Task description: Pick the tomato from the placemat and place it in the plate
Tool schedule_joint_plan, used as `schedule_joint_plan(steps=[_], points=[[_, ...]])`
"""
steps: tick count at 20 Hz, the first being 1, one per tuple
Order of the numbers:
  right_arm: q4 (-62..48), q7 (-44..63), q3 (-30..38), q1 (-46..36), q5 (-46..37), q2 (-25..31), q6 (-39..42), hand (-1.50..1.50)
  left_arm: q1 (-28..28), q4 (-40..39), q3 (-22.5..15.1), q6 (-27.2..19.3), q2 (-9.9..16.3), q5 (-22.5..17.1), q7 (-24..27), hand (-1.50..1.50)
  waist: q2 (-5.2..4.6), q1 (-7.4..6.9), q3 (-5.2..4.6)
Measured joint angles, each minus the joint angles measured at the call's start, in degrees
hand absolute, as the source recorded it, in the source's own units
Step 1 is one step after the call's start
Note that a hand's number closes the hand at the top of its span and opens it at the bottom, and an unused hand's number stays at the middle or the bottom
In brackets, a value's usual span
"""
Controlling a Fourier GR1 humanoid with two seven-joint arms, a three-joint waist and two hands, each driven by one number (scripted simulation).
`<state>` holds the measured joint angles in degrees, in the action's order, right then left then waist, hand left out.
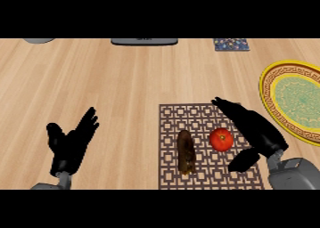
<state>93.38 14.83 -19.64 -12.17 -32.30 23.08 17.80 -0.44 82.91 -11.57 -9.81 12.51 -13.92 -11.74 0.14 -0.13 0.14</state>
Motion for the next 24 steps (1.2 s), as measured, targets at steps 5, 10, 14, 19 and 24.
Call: schedule_joint_plan(steps=[5,10,14,19,24], points=[[-2.59,-1.44,0.13,0.86,-5.1,-2.07,-0.65,-1.5,0.3,-0.32,1.37,1.67,-0.77,0.9,0.7,0.0,0.03,0.02,-0.01],[-6.11,-2.91,1.44,-1.15,-7.4,-4.39,1.3,-1.5,-1.0,-1.87,2.42,2.24,-2.32,2.43,1.01,0.0,0.1,-0.06,0.13],[-10.68,-5.36,1.72,-1.64,-9.88,-5.71,0.48,1.5,-0.2,-1.28,3.05,2.88,-2.67,3.14,1.49,0.0,0.05,-0.05,0.07],[-13.29,-8.39,-0.67,-2.59,-14.04,-5.61,0.75,1.5,0.55,-0.71,3.65,3.7,-2.79,3.44,1.81,0.0,0.04,-0.08,0.04],[-14.3,-11.24,-0.07,-2.54,-18.03,-6.6,-1.26,1.5,0.01,-0.48,4.43,4.09,-3.35,4.45,-0.49,0.0,0.07,-0.04,-0.02]])
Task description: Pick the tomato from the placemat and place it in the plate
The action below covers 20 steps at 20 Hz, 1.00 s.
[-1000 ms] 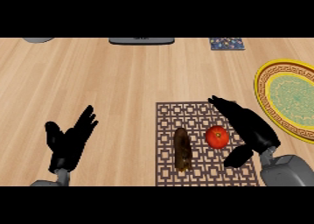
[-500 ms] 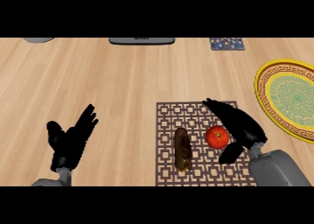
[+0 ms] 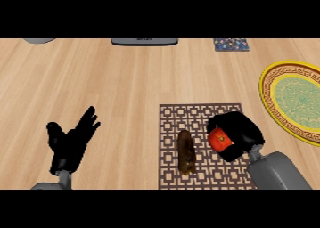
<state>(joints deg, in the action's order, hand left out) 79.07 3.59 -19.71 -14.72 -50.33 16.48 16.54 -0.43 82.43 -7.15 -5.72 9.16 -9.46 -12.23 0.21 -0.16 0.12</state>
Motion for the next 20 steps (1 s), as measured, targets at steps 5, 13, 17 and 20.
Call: schedule_joint_plan(steps=[5,13,17,20], points=[[-2.35,2.4,3.5,-1.51,-2.84,-2.11,-4.8,1.5,0.12,0.33,0.36,0.27,-0.4,0.58,-0.11,0.0,-0.11,-0.34,-0.05],[-7.31,34.28,18.02,-12.19,-10.64,-10.4,-20.14,1.5,-0.67,0.78,-0.5,0.7,-0.77,0.74,-0.36,0.0,-0.86,-1.8,-0.18],[-9.39,47.54,20.74,-20.13,-20.5,-11.43,-29.0,1.5,-1.45,0.54,-1.35,1.04,-1.26,1.06,-0.22,0.0,-1.17,-3.37,-0.3],[-11.91,54.65,22.37,-25.06,-28.44,-12.22,-34.27,1.5,-1.67,0.6,-1.71,1.28,-1.22,1.24,-0.42,0.0,-1.31,-4.13,-0.27]])
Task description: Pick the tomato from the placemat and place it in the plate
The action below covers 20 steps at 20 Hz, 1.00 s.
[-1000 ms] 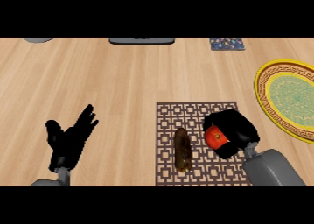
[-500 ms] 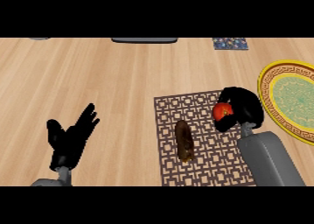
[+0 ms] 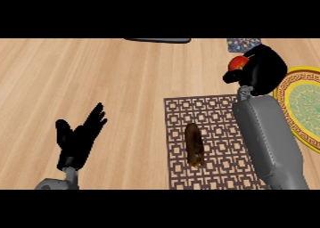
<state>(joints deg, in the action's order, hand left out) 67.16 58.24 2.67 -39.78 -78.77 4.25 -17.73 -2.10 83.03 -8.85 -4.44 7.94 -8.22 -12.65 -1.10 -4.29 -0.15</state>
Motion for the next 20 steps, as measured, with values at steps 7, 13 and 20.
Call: schedule_joint_plan(steps=[7,13,20], points=[[-4.06,5.79,5.73,-5.49,-15.32,-2.24,-9.07,1.5,0.25,-0.19,0.23,0.31,0.15,-0.16,0.06,0.0,0.03,0.44,0.19],[-3.91,5.45,12.15,-4.28,-22.49,-3.34,-18.3,1.5,1.16,0.02,0.8,-0.21,0.15,-0.1,0.29,0.0,0.25,1.63,0.36],[-5.07,4.15,21.48,-0.28,-29.5,-1.82,-26.81,1.5,2.0,0.3,1.45,-0.49,0.25,-0.05,0.52,0.0,0.53,2.88,0.39]])
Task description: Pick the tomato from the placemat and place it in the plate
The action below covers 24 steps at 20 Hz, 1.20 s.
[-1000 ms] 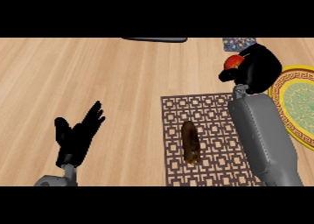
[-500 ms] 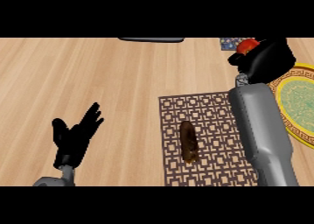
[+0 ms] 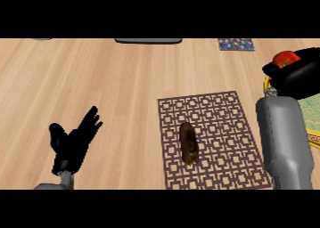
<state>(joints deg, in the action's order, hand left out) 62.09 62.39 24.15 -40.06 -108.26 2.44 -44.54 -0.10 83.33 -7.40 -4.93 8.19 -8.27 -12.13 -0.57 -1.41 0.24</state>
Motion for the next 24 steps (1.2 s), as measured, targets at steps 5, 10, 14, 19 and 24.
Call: schedule_joint_plan(steps=[5,10,14,19,24], points=[[-2.67,-2.09,6.53,2.79,1.52,3.26,-6.69,1.5,-0.16,0.04,0.82,0.24,0.28,-0.48,-0.66,0.0,0.15,0.43,0.02],[-8.23,-4.06,10.3,3.97,8.13,8.5,-12.14,1.5,0.42,-0.55,0.59,-0.17,-0.67,0.34,0.99,0.0,0.35,0.61,0.07],[-14.2,-8.56,11.32,4.0,16.39,14.42,-16.15,1.5,0.2,-0.24,0.78,0.21,-0.62,0.23,0.01,0.0,0.45,0.62,0.09],[-22.07,-10.35,13.8,3.62,27.24,18.82,-14.39,-1.5,0.12,-0.33,1.16,0.85,-0.25,0.17,0.27,0.0,0.36,0.54,0.09],[-28.86,-19.33,14.87,3.25,40.28,20.27,-12.19,-1.5,-0.42,-0.94,1.46,0.82,-0.63,0.16,0.62,0.0,0.2,0.33,0.19]])
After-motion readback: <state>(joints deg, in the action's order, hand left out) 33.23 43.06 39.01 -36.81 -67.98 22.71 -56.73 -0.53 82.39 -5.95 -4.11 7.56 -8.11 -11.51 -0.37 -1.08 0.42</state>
